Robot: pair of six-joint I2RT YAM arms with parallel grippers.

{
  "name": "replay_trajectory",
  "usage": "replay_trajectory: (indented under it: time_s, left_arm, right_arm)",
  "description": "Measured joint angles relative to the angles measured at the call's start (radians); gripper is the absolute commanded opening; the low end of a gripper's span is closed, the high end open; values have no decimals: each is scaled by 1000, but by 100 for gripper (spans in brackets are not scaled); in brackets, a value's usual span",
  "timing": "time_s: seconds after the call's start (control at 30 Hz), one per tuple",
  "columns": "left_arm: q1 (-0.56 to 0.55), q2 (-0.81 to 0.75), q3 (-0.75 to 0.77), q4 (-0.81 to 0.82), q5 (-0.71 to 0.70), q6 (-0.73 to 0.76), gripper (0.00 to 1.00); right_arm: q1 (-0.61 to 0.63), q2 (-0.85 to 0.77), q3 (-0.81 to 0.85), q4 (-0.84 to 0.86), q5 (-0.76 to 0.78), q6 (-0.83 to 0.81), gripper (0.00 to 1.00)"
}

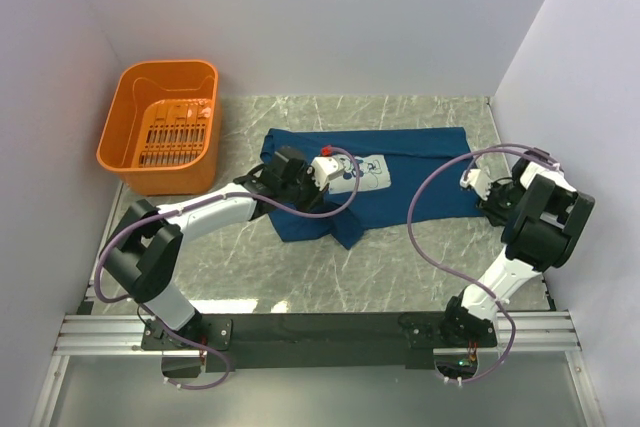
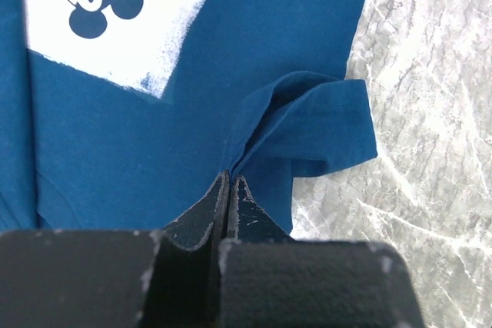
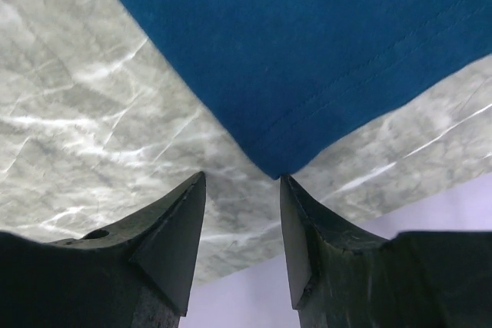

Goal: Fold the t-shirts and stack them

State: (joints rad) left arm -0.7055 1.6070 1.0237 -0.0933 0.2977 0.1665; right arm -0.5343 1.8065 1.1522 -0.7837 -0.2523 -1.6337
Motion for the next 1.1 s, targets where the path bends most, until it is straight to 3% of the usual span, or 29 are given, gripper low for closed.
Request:
replay_trajectory:
  time_s: [0.27,0.4,0.6,0.7,0.73,1.1]
  left_arm:
    - [0,-9,-6,-2,-8,-30,1]
    - [0,-28,-11,-1,-9,-32,1]
    - [0,-42,-33,-1,-12,-34,1]
    - [0,-43,-38,-1,-18,-35,1]
    - [0,-43,-38,-1,-20,-37,1]
    - [18,-140,-95,31,-41,-87,1]
  right_arm:
    - [59,0,-8,45,2,18,50]
    - [67,3,-7,52,2,29,42]
    - [67,8,-6,55,10,46,22]
    - [67,10,-4,69,14,58,3]
    - [67,11,-2,70,14,66,0]
    - [45,26,176,-70,-71,180,0]
